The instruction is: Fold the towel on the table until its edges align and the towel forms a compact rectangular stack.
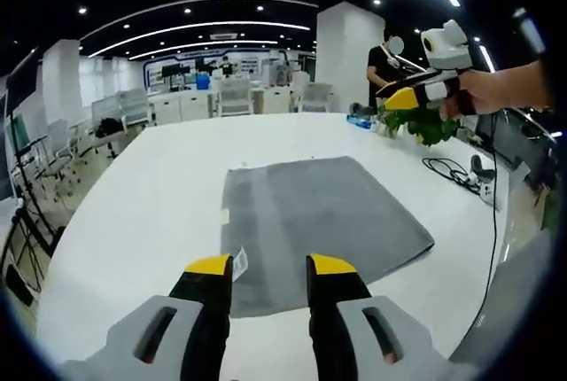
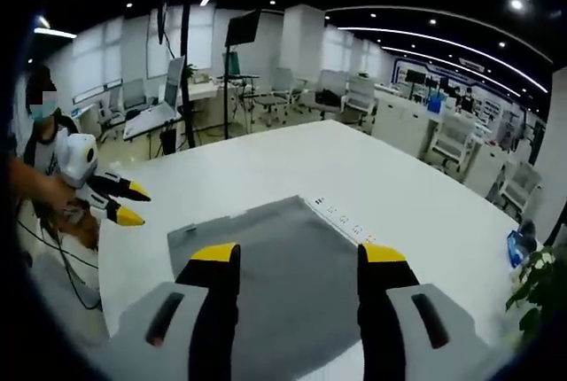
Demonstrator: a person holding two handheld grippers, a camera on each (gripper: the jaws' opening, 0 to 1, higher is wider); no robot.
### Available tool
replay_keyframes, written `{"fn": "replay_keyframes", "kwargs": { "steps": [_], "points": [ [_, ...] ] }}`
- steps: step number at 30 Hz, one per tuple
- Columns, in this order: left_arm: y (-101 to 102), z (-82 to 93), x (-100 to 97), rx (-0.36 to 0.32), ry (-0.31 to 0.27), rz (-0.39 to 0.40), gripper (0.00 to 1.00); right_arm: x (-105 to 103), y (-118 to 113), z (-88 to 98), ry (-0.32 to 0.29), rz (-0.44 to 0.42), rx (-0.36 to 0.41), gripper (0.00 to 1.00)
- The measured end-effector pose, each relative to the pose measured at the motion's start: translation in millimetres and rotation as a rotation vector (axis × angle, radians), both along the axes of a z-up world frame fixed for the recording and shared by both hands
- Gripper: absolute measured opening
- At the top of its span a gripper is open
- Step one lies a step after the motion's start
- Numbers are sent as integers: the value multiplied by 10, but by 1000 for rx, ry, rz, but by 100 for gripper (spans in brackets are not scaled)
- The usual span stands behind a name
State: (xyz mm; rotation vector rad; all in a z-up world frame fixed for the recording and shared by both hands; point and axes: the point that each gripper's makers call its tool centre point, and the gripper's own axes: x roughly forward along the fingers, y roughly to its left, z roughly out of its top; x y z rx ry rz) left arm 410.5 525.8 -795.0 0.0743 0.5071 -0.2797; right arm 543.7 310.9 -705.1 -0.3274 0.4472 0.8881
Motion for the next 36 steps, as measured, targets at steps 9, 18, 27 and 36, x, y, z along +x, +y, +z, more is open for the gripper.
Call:
{"fn": "replay_keyframes", "kwargs": {
  "steps": [9,18,27,36],
  "points": [
    [-70,-6,-22,38,14,-35,39,-254,-133,-79,23,26,-2,62],
    [-83,-114,-47,79,43,-88,39,-368,-307,-279,63,20,4,58],
    [-72,-273,-68,114,76,-121,39,-530,-453,-600,116,1,17,56],
    [-117,-440,19,115,112,-158,39,-791,-612,-905,174,-54,23,50]
  ]
}}
